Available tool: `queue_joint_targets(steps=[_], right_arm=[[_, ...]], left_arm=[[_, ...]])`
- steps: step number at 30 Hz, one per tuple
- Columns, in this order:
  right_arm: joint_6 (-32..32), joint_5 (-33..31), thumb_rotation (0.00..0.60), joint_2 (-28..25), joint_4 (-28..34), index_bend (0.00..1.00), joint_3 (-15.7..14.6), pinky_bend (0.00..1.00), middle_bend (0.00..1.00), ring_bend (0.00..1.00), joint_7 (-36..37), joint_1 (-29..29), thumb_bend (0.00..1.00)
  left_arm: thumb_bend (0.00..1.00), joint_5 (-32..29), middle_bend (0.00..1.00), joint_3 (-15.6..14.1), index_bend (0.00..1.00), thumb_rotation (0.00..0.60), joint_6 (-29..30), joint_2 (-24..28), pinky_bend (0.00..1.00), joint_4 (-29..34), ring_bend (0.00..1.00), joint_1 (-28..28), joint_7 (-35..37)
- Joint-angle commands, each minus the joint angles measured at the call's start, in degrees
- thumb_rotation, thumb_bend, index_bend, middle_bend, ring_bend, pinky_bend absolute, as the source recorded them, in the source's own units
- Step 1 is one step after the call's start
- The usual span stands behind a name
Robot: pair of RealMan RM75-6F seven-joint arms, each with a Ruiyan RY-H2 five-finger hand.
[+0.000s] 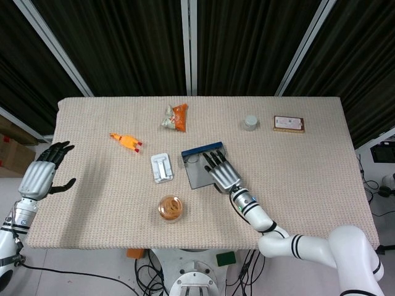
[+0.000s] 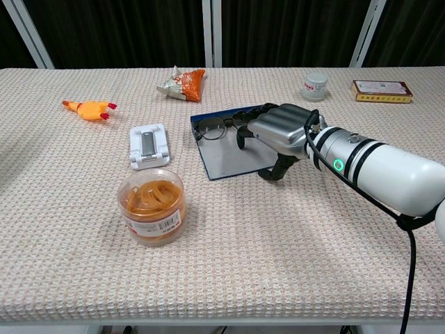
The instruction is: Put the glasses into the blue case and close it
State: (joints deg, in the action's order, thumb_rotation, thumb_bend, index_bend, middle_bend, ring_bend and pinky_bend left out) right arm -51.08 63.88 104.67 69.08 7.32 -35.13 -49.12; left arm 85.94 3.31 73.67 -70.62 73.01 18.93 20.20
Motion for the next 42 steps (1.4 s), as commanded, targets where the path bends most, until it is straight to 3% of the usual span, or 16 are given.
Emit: queue_joint_targets(steps=[1, 9, 11, 20, 25, 30, 35, 42], right_arm=[[-0.47, 1.99, 0.573, 0.69, -1.11, 0.41, -0.13, 0.0, 0.0, 0.0, 1.75, -0.14, 0.43], [-0.41, 6.11, 0.571, 2.98, -6.22, 0.46, -0.51, 0.0, 0.0, 0.0, 5.66, -0.72, 0.74], [-0.34, 6.72, 0.569, 3.39, -7.15, 0.46, -0.42, 0.0, 0.0, 0.0, 6.43, -0.82, 0.76], [0.8, 7.43, 0.568, 4.51, -9.9, 0.44, 0.89, 0.0, 0.0, 0.0, 8.84, -1.49, 0.74], [2.32, 6.9, 0.573, 4.52, -10.44, 0.34, 1.04, 0.0, 0.0, 0.0, 8.28, -1.78, 0.66], [2.15, 7.54, 0.6, 5.0, -11.05, 0.34, 1.62, 0.0, 0.0, 0.0, 9.77, -2.03, 0.61], [0.16, 9.43, 0.6, 6.08, -12.61, 0.43, 1.8, 0.0, 0.0, 0.0, 12.57, -1.74, 0.59], [-3.19, 12.83, 0.6, 7.34, -15.62, 0.68, 0.93, 0.0, 0.0, 0.0, 16.76, -0.64, 0.59]], left_arm=[[0.24, -0.08, 0.06, 0.01, 0.12, 0.6, -0.08, -0.05, 0.16, -0.08, 0.03, 0.01, 0.06], [0.24, -0.38, 0.07, -0.08, 0.12, 0.6, -0.12, -0.44, 0.16, -0.79, 0.03, -0.22, 0.49], [0.24, -0.49, 0.07, -0.08, 0.12, 0.6, -0.15, -0.53, 0.16, -1.01, 0.03, -0.28, 0.57], [0.24, -0.6, 0.06, 0.0, 0.12, 0.6, -0.57, -0.66, 0.16, -1.42, 0.03, -0.07, 1.0], [0.24, -0.62, 0.07, 0.0, 0.12, 0.6, -0.89, -0.66, 0.16, -1.49, 0.03, 0.1, 1.04], [0.24, -0.81, 0.07, -0.07, 0.12, 0.6, -1.37, -0.67, 0.16, -1.51, 0.03, 0.19, 1.05], [0.24, -0.93, 0.06, 0.07, 0.12, 0.6, -1.53, -0.59, 0.16, -1.42, 0.03, 0.33, 1.06], [0.24, -0.89, 0.07, 0.11, 0.12, 0.6, -1.77, -0.46, 0.17, -1.26, 0.03, 0.54, 1.16]])
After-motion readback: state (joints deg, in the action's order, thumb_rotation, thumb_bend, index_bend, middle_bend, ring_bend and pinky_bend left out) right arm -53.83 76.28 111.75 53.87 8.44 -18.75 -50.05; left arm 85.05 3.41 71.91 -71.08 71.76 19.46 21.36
